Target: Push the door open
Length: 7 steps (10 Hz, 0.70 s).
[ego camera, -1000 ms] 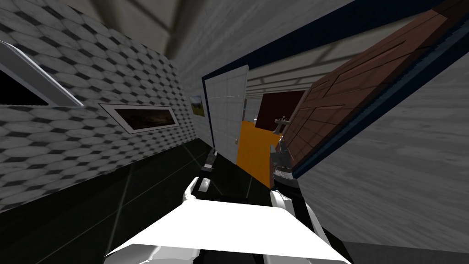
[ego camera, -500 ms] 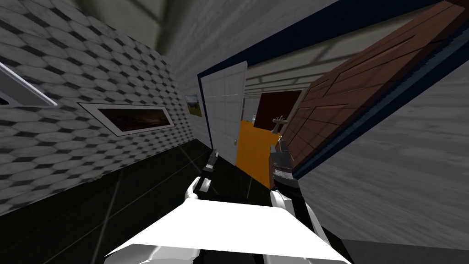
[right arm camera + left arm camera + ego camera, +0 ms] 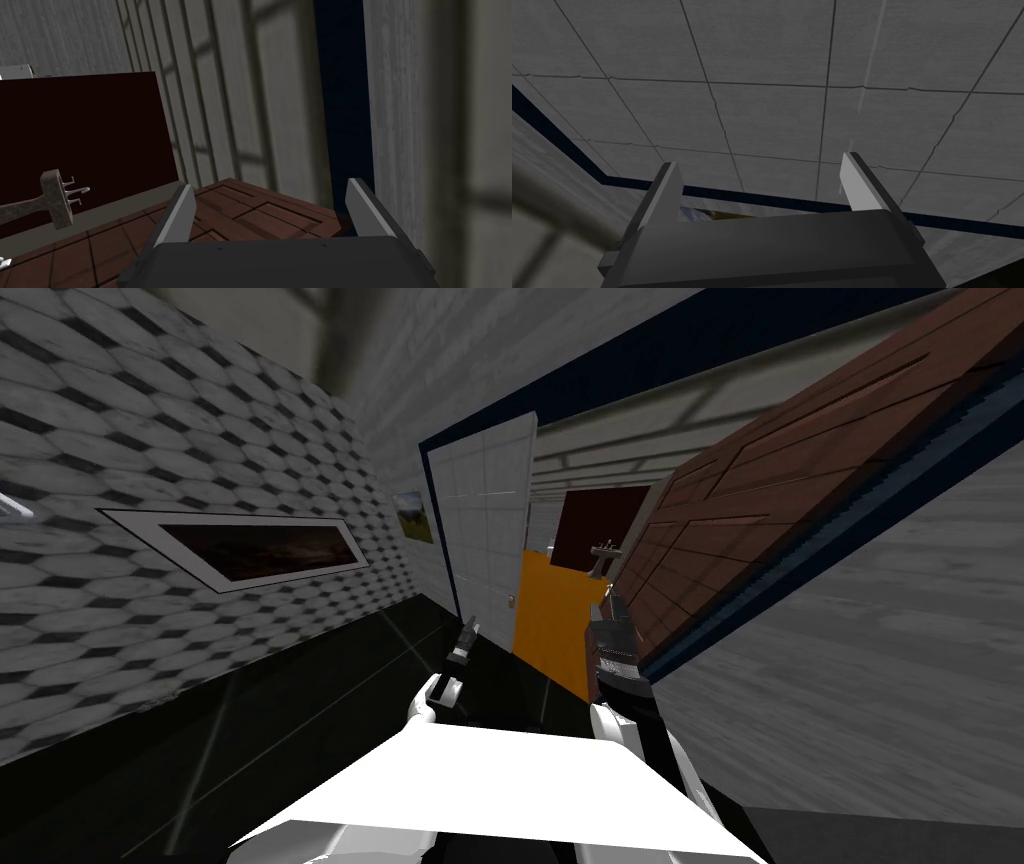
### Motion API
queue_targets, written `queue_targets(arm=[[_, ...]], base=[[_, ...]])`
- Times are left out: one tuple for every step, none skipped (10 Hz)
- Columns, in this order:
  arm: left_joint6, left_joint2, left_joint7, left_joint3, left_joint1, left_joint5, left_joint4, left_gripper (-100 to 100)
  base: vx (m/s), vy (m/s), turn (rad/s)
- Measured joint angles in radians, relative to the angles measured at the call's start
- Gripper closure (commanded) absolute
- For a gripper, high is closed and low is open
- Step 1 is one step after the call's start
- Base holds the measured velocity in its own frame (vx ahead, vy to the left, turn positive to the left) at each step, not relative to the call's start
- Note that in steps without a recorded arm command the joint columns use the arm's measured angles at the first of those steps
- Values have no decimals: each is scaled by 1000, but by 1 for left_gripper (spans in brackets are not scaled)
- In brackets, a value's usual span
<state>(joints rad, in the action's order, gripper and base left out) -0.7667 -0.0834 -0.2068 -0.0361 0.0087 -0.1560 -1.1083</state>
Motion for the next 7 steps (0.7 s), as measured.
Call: queue_targets(arm=[[-6, -1, -1, 1, -11, -4, 29, -100], [-13, -1, -3, 2, -24, -10, 61, -100], [-19, 4, -2, 3, -39, -17, 94, -100], [-19, 5, -4, 2, -48, -24, 115, -100], [-23, 4, -7, 3, -61, -30, 146, -100], [-26, 4, -10, 2, -72, -37, 170, -100], [-31, 7, -11, 3, -83, -43, 199, -100]], base=[[68, 23, -75], [87, 26, -79], [96, 17, -79], [92, 10, -65], [90, 18, -69], [105, 36, -83], [106, 37, -70]])
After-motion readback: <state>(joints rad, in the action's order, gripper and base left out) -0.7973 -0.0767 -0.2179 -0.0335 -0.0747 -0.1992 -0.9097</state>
